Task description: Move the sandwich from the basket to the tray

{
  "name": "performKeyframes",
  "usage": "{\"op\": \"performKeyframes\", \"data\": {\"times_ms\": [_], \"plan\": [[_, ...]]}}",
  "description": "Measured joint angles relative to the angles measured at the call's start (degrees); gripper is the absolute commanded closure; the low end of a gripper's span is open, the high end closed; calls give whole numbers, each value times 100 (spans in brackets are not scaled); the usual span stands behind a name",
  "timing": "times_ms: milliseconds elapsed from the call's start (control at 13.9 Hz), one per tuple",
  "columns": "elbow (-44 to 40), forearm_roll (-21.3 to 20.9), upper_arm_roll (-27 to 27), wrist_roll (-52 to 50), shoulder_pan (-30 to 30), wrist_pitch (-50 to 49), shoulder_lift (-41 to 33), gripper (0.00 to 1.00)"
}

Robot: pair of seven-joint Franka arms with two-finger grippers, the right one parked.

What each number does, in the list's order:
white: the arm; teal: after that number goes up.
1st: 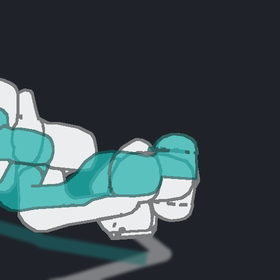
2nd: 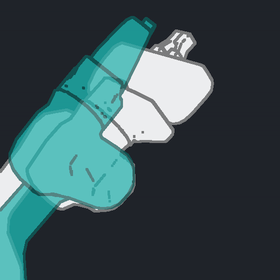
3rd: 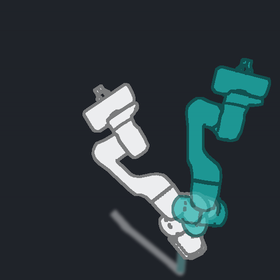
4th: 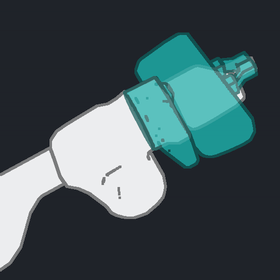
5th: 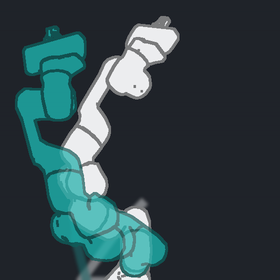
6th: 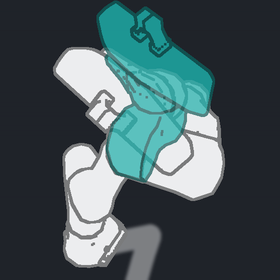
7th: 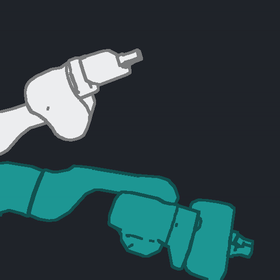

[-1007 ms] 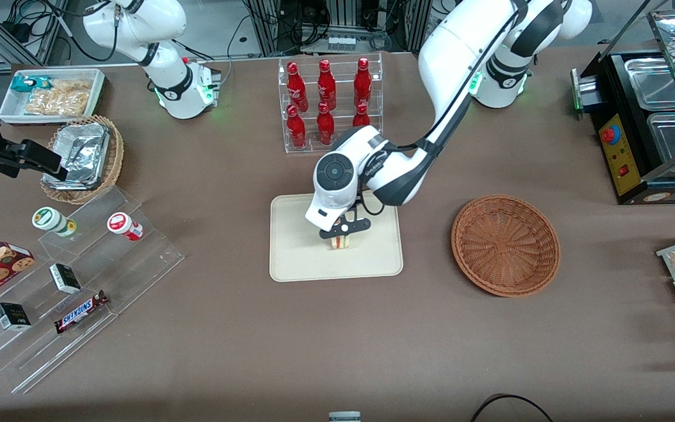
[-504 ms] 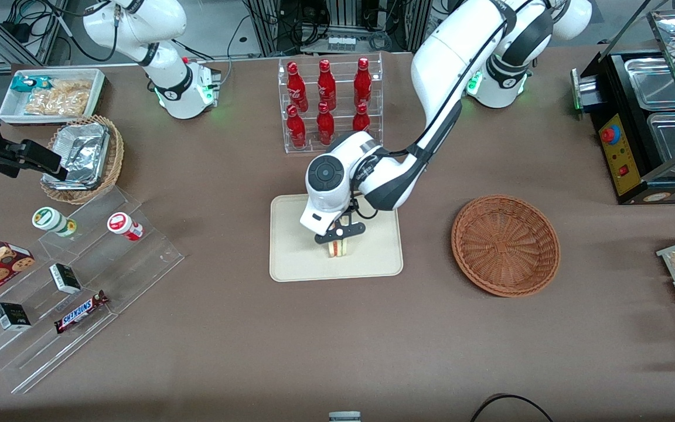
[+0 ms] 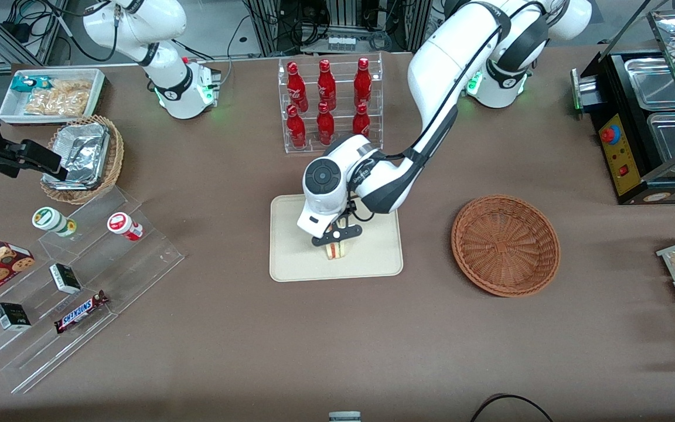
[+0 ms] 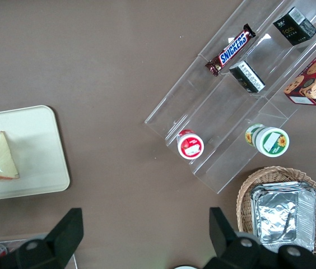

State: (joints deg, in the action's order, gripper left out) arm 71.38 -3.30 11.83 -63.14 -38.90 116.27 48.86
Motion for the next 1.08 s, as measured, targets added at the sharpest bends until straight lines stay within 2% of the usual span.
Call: {"op": "performKeyframes", "data": {"times_ms": [216, 432, 719, 863, 1079], "plan": [[-121, -9, -5, 0, 6, -173, -265, 0], [-122, -49, -67, 41, 10, -758, -641, 0], [-69, -60, -500, 230, 23, -1300, -960, 0], [248, -60, -703, 336, 30, -1351, -1145, 0], [925, -22, -1106, 1010, 30, -1352, -1638, 0]]}}
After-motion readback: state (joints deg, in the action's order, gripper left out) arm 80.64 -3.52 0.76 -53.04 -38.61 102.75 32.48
